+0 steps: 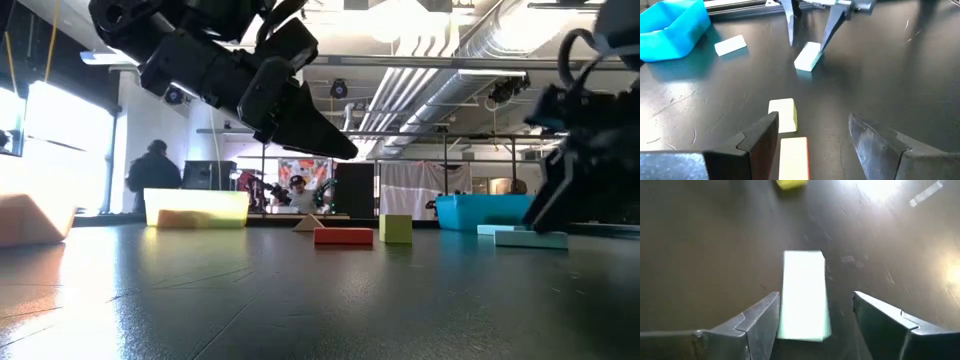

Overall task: Sort blocks by size
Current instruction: Put the light green wooden block into the yellow bin

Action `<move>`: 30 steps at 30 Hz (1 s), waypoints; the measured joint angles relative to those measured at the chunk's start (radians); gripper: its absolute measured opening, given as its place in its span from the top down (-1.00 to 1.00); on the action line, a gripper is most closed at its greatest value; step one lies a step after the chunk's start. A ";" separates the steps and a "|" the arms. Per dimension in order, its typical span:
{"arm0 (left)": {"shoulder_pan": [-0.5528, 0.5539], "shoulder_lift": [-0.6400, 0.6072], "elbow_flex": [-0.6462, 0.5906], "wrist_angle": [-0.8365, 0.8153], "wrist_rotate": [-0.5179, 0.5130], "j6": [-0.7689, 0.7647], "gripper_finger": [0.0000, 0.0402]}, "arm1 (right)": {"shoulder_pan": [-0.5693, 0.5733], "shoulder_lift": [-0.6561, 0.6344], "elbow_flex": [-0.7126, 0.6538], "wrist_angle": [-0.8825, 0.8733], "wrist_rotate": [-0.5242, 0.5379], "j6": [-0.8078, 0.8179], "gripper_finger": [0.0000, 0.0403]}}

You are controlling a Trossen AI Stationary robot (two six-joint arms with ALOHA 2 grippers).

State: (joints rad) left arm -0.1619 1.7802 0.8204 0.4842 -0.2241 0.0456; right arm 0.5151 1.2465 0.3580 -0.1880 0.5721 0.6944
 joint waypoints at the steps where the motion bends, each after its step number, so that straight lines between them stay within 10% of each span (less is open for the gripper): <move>1: 0.000 0.000 0.000 -0.003 0.000 0.000 -0.14 | 0.013 0.023 0.000 -0.014 0.018 0.030 -0.23; 16: 0.000 0.000 0.000 -0.011 0.000 0.002 -0.14 | 0.143 0.127 -0.221 0.462 0.152 0.202 0.36; 30: -0.010 0.000 0.000 0.156 0.065 0.187 -0.14 | 0.023 0.134 0.001 0.749 0.154 -0.425 0.36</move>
State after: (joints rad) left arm -0.1723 1.7798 0.8207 0.6398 -0.1593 0.2331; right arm 0.5380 1.3809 0.3589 0.5608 0.7259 0.2695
